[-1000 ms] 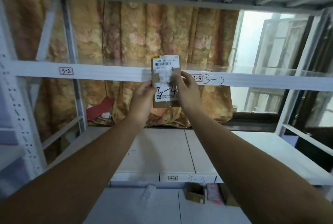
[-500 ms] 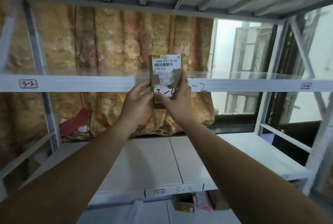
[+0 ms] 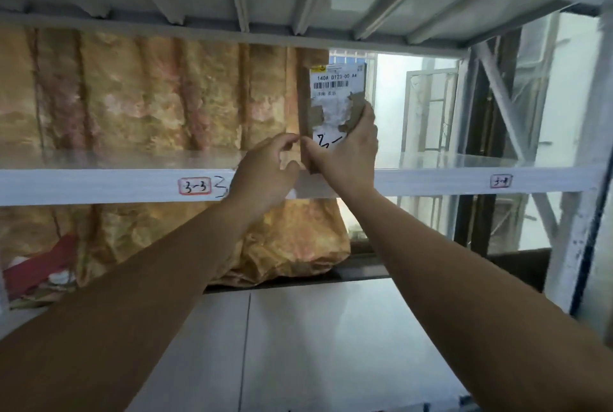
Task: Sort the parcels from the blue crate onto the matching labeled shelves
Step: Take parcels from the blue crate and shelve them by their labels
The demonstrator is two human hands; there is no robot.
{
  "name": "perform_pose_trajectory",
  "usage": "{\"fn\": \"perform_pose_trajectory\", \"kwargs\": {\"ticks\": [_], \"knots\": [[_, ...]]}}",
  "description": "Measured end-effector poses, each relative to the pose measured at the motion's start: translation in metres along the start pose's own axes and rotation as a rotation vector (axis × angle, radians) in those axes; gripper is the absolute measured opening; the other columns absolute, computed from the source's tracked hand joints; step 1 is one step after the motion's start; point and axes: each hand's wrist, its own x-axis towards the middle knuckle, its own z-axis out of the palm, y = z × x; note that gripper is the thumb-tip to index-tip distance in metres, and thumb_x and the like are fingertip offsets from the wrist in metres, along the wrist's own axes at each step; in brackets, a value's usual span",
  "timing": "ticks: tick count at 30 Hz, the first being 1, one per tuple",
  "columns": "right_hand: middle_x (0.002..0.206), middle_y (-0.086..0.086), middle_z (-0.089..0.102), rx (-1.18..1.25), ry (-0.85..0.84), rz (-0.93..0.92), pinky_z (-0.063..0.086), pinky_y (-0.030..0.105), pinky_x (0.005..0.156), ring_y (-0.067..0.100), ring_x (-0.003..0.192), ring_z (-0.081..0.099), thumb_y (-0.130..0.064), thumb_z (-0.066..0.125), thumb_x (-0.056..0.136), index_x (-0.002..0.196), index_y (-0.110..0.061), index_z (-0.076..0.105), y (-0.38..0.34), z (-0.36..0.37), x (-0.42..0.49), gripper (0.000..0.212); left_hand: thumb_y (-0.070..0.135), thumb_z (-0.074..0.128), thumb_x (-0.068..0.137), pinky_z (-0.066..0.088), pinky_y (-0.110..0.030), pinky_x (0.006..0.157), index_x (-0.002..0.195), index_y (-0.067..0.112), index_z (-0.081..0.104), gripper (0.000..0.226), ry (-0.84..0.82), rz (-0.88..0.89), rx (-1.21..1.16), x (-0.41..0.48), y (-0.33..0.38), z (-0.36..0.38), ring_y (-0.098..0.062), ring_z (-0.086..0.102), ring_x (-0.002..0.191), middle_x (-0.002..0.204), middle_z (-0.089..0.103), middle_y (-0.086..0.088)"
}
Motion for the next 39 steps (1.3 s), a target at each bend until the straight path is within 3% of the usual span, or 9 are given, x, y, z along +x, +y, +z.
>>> {"fn": "perform_pose_trajectory", "kwargs": {"ticks": [4, 9, 13, 17, 21, 27, 31, 35, 39], "knots": [[0.135, 0.010, 0.042, -0.059, 0.060, 0.023, 0.043, 0.042, 0.100, 0.028, 0.124, 0.042, -0.041, 0.080, 0.065, 0.148, -0.015, 0.021, 0.054, -0.052, 0.053, 0.105, 0.023, 0.050, 0.091, 0.042, -0.033, 0.088, 0.126, 0.026, 0.056, 0.035, -0.052, 0.099, 0.363, 0.030, 0.029, 0.065, -0.022, 0.047, 0.118, 0.130, 0.054, 0.004], [0.140, 0.012, 0.019, -0.130, 0.133, 0.138, 0.042, 0.025, 0.085, 0.027, 0.116, 0.046, -0.037, 0.079, 0.072, 0.150, -0.013, 0.011, 0.110, -0.112, 0.111, 0.106, 0.026, 0.048, 0.093, 0.044, -0.033, 0.085, 0.113, 0.024, 0.063, 0.025, -0.049, 0.131, 0.362, 0.051, 0.068, 0.120, -0.019, 0.050, 0.114, 0.122, 0.057, 0.002], [0.144, 0.019, 0.015, -0.219, 0.095, 0.233, 0.041, 0.030, 0.097, 0.031, 0.126, 0.038, -0.036, 0.077, 0.076, 0.149, -0.007, 0.007, 0.143, -0.148, 0.142, 0.106, 0.025, 0.048, 0.092, 0.042, -0.031, 0.077, 0.104, 0.022, 0.066, 0.022, -0.076, 0.195, 0.395, 0.072, 0.090, 0.154, -0.021, 0.054, 0.107, 0.110, 0.060, 0.000], [0.147, 0.021, 0.013, -0.287, 0.003, 0.347, 0.038, 0.027, 0.086, 0.022, 0.110, 0.039, -0.035, 0.075, 0.080, 0.149, -0.004, 0.005, 0.170, -0.174, 0.161, 0.103, 0.026, 0.050, 0.091, 0.041, -0.030, 0.076, 0.097, 0.020, 0.066, 0.018, -0.175, 0.172, 0.466, 0.098, 0.089, 0.180, -0.023, 0.055, 0.104, 0.107, 0.060, -0.002], [0.146, 0.022, 0.025, -0.367, -0.166, 0.401, 0.043, 0.040, 0.098, 0.033, 0.131, 0.037, -0.042, 0.074, 0.079, 0.149, -0.006, 0.004, 0.194, -0.172, 0.173, 0.105, 0.024, 0.051, 0.090, 0.045, -0.033, 0.084, 0.095, 0.020, 0.064, 0.015, -0.223, 0.119, 0.411, 0.117, 0.086, 0.198, -0.023, 0.056, 0.103, 0.111, 0.062, -0.004], [0.136, 0.017, 0.042, -0.403, -0.221, 0.452, 0.048, 0.045, 0.096, 0.032, 0.116, 0.051, -0.049, 0.080, 0.069, 0.144, -0.012, 0.018, 0.212, -0.148, 0.196, 0.104, 0.029, 0.049, 0.091, 0.045, -0.033, 0.085, 0.117, 0.020, 0.057, 0.029, -0.264, 0.102, 0.490, 0.136, 0.084, 0.222, -0.024, 0.052, 0.110, 0.121, 0.055, -0.002], [0.139, 0.018, 0.040, -0.434, -0.238, 0.443, 0.046, 0.041, 0.095, 0.032, 0.121, 0.049, -0.051, 0.079, 0.070, 0.147, -0.007, 0.012, 0.221, -0.132, 0.206, 0.110, 0.029, 0.051, 0.089, 0.048, -0.040, 0.083, 0.144, 0.022, 0.024, 0.061, -0.249, 0.068, 0.418, 0.140, 0.080, 0.231, -0.032, 0.053, 0.104, 0.115, 0.054, -0.010], [0.137, 0.016, 0.042, -0.445, -0.234, 0.450, 0.045, 0.039, 0.090, 0.031, 0.120, 0.049, -0.054, 0.078, 0.070, 0.146, -0.007, 0.014, 0.225, -0.119, 0.213, 0.110, 0.028, 0.052, 0.088, 0.047, -0.041, 0.088, 0.145, 0.023, 0.022, 0.064, -0.220, 0.050, 0.368, 0.142, 0.073, 0.232, -0.031, 0.051, 0.110, 0.119, 0.054, -0.010], [0.139, 0.017, 0.039, -0.452, -0.233, 0.455, 0.043, 0.039, 0.093, 0.032, 0.122, 0.046, -0.053, 0.076, 0.074, 0.146, -0.006, 0.014, 0.228, -0.111, 0.213, 0.106, 0.028, 0.052, 0.088, 0.046, -0.036, 0.075, 0.145, 0.022, 0.021, 0.065, -0.223, 0.040, 0.336, 0.142, 0.074, 0.232, -0.029, 0.054, 0.101, 0.106, 0.052, -0.007]]}}
